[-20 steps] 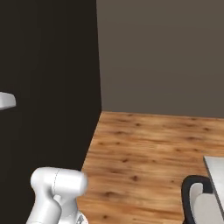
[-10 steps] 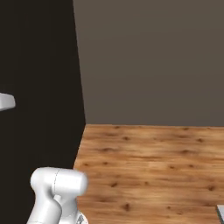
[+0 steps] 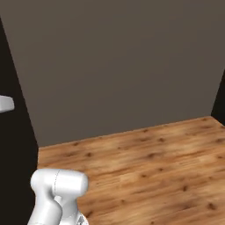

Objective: Open the cabinet. Pick the bowls from the counter and place them in the cabinet. Then close the cabinet.

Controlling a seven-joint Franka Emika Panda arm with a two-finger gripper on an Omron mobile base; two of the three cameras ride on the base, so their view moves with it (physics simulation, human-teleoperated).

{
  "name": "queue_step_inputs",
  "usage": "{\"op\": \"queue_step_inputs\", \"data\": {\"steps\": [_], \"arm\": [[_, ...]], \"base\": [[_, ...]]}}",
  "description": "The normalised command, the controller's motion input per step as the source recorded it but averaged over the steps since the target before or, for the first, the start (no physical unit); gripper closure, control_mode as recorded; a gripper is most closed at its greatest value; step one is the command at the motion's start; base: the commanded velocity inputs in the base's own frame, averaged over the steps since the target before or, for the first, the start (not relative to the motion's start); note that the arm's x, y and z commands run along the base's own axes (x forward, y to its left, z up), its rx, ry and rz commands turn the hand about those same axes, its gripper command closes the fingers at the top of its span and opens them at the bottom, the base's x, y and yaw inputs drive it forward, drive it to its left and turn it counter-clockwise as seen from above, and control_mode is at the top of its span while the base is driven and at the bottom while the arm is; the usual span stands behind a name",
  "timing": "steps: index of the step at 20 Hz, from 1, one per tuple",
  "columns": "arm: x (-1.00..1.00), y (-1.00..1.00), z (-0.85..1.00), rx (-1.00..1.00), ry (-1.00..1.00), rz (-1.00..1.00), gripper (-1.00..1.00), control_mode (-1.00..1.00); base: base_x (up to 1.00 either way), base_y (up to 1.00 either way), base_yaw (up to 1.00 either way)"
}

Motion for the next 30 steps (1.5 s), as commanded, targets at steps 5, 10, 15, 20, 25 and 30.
{"op": "queue_step_inputs", "data": {"steps": [5, 10, 15, 20, 25, 30], "arm": [[0.0, 0.0, 0.0, 0.0, 0.0, 0.0, -1.0, 1.0], [0.0, 0.0, 0.0, 0.0, 0.0, 0.0, -1.0, 1.0], [0.0, 0.0, 0.0, 0.0, 0.0, 0.0, -1.0, 1.0], [0.0, 0.0, 0.0, 0.0, 0.0, 0.0, -1.0, 1.0], [0.0, 0.0, 0.0, 0.0, 0.0, 0.0, -1.0, 1.0], [0.0, 0.0, 0.0, 0.0, 0.0, 0.0, -1.0, 1.0]], "base": [[1.0, 0.06, -0.6], [1.0, 0.02, -0.58], [1.0, 0.0, -0.57], [1.0, 0.0, -0.52], [1.0, -0.06, -0.04], [1.0, -0.46, 0.06]]}}
